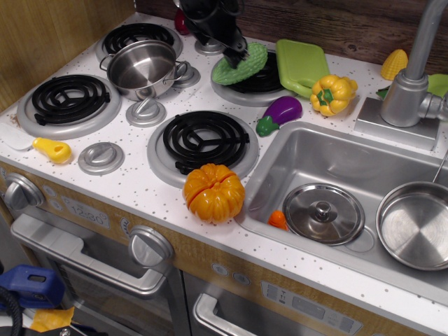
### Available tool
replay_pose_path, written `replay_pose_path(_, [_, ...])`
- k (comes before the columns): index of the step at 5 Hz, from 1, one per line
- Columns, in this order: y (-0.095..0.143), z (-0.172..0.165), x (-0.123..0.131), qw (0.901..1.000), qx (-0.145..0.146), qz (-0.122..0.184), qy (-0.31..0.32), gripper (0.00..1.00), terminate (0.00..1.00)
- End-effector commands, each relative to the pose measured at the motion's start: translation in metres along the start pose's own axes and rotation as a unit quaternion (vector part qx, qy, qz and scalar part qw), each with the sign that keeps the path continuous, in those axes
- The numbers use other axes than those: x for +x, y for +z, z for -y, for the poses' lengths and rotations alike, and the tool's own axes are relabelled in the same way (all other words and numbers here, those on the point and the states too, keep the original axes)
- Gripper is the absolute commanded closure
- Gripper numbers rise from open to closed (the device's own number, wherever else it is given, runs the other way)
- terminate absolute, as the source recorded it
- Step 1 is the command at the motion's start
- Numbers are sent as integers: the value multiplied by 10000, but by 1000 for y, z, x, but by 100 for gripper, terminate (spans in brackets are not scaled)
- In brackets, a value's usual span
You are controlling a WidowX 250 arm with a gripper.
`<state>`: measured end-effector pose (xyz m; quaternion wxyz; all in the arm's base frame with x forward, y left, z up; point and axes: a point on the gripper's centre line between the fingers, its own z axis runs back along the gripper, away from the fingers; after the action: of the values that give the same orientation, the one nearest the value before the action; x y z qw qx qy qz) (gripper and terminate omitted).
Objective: Put green squash in pot or pan
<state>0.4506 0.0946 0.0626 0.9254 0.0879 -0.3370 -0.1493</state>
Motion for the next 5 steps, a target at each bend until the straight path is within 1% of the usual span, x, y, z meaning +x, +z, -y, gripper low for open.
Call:
replay_pose_path(1, [-5,-15,12,9990,-20,444,42,0,0])
replay_pose_path(2, [-14,-4,13,9985,-33,522,161,0,0])
replay_pose_path(3, [-23,-5,9,9976,-154,633,230,0,0])
replay_pose_path(4, [-23,-5,7,9972,-229,598,390,100,0])
replay_pose_path(5, [-6,-13,12,9989,-180,327,282,100,0])
